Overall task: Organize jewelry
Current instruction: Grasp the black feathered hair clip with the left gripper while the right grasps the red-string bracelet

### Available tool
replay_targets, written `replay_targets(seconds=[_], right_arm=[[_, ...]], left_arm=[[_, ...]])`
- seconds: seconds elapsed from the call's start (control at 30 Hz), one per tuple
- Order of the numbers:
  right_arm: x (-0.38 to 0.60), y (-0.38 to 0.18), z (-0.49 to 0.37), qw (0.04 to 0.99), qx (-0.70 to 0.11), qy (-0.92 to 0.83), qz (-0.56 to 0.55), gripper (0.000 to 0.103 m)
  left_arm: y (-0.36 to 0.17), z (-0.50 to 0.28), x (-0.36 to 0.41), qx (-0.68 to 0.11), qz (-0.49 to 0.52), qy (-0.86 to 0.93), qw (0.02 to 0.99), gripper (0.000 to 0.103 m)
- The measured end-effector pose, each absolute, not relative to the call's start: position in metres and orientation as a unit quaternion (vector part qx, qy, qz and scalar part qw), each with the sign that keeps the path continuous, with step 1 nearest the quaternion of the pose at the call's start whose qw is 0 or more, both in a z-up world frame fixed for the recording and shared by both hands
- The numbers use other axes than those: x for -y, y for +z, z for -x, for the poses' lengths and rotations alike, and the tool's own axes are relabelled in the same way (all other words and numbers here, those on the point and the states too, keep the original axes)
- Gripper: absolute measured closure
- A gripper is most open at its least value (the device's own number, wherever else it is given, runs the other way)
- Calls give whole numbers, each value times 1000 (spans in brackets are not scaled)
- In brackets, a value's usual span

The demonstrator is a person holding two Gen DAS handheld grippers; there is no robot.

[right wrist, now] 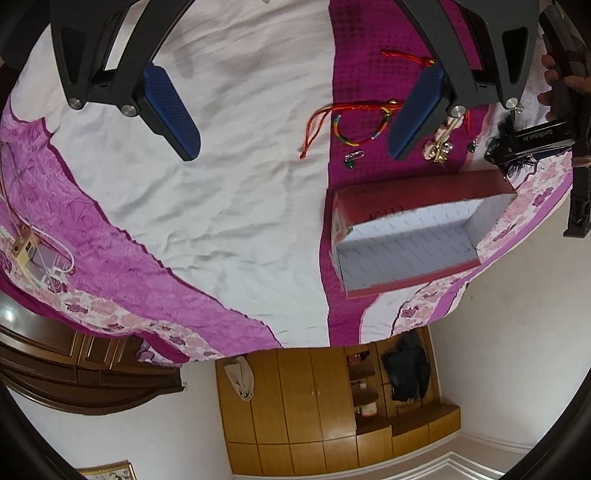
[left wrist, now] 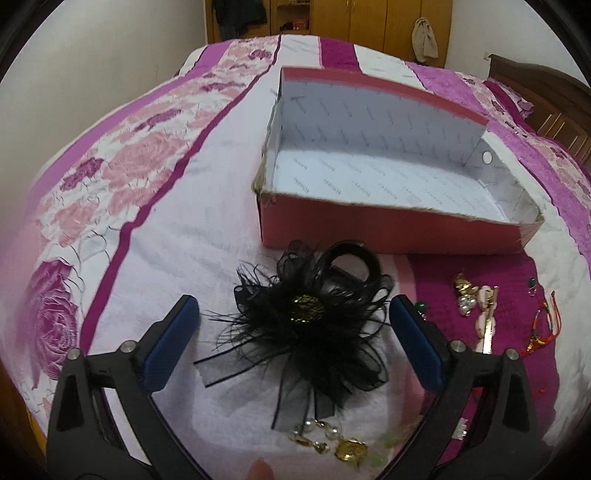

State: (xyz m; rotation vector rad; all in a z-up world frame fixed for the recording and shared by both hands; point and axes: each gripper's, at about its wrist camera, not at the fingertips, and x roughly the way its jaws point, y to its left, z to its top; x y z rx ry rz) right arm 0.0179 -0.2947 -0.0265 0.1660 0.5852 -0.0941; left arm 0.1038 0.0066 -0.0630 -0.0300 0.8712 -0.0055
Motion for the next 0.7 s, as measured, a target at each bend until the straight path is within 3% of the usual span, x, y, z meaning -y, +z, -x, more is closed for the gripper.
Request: replay_targets(seconds=[0.1, 0.33, 0.53, 0.6, 0.7], right_arm=[[294, -32, -23, 949, -301, -42, -83, 0], [283, -45, -37, 940, -335, -17, -66, 7], [272, -61, -57, 921, -383, 9, -69, 27], [272, -67, -62, 915, -394, 15, -83, 37], [277, -73, -66, 905, -406, 18, -127, 43]], left_arm=[[-71, -107, -8, -431, 13, -2, 902, 21], [-75, -106, -1, -431, -5, -6, 902, 25], [-73, -109, -6, -438, -3, -18, 899, 28], [-72, -107, -7, -434, -4, -22, 901, 37], [-69, -102, -7, -427, 5, -30, 904, 47]])
